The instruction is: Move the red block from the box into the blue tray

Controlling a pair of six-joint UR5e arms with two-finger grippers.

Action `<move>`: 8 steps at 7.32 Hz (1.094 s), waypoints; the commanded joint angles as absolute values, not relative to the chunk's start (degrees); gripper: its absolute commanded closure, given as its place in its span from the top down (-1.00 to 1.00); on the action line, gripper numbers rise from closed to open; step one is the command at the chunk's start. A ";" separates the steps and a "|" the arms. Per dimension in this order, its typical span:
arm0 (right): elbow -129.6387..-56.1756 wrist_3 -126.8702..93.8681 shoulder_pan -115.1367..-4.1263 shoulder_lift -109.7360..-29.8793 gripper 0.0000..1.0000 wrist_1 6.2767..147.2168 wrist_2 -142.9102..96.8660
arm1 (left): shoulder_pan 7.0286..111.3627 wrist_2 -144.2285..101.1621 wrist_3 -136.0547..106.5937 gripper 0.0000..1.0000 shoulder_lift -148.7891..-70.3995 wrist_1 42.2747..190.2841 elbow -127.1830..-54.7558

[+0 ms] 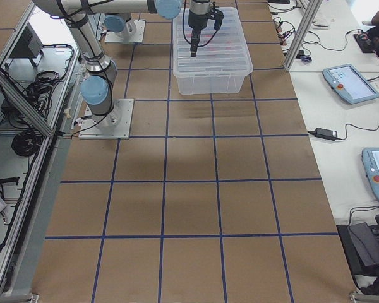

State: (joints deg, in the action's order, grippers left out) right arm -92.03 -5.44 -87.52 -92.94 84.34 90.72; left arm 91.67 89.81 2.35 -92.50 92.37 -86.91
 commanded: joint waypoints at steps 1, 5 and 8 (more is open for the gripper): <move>-92.63 -5.27 -87.36 -90.46 1.00 86.64 90.62 | 91.67 89.74 2.29 1.00 -92.81 92.37 -86.84; -92.11 -5.01 -87.19 -82.11 1.00 97.02 90.44 | 91.67 89.91 2.20 1.00 -92.73 92.37 -86.84; -92.81 -5.18 -87.19 -79.20 1.00 99.14 89.83 | 91.76 89.83 2.63 1.00 -92.72 92.46 -86.75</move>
State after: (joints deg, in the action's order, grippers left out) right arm -92.65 -4.96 -87.20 -80.51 98.96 89.99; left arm 91.72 89.98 2.36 -92.77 92.43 -86.69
